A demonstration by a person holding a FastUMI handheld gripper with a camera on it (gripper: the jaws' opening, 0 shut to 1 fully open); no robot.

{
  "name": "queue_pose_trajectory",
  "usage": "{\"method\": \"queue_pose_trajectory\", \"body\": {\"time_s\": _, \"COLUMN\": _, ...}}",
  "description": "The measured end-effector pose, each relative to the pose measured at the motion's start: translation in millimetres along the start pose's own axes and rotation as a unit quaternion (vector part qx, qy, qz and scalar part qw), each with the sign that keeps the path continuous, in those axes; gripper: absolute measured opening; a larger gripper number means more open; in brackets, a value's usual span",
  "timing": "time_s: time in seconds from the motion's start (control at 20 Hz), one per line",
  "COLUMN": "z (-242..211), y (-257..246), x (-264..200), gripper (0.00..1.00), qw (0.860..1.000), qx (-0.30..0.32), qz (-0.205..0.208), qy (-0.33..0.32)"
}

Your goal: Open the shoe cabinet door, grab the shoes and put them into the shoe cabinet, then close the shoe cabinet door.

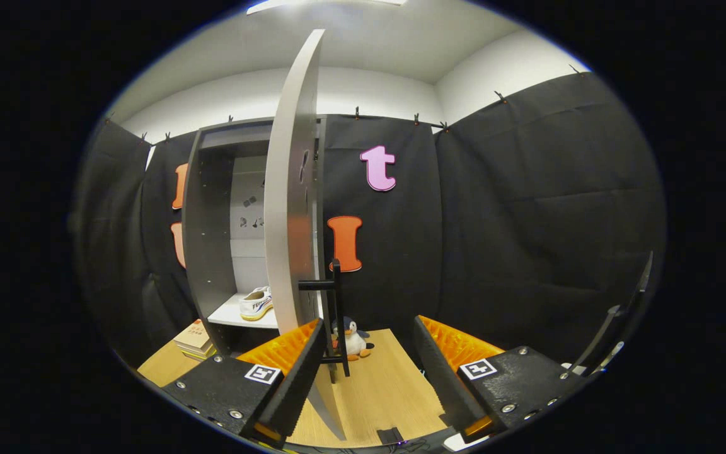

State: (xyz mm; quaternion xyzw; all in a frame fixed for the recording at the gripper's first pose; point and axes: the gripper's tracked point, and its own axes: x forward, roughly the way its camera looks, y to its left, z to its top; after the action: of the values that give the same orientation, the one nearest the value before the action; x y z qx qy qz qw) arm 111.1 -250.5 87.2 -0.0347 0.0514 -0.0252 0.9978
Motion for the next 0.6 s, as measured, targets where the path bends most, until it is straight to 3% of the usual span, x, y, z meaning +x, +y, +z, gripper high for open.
{"method": "queue_pose_trajectory", "body": {"time_s": 0.6, "z": 0.4, "y": 102.2, "x": -5.9, "gripper": 0.88, "qw": 0.988, "qx": 0.030, "qz": 0.153, "qy": -0.009}}
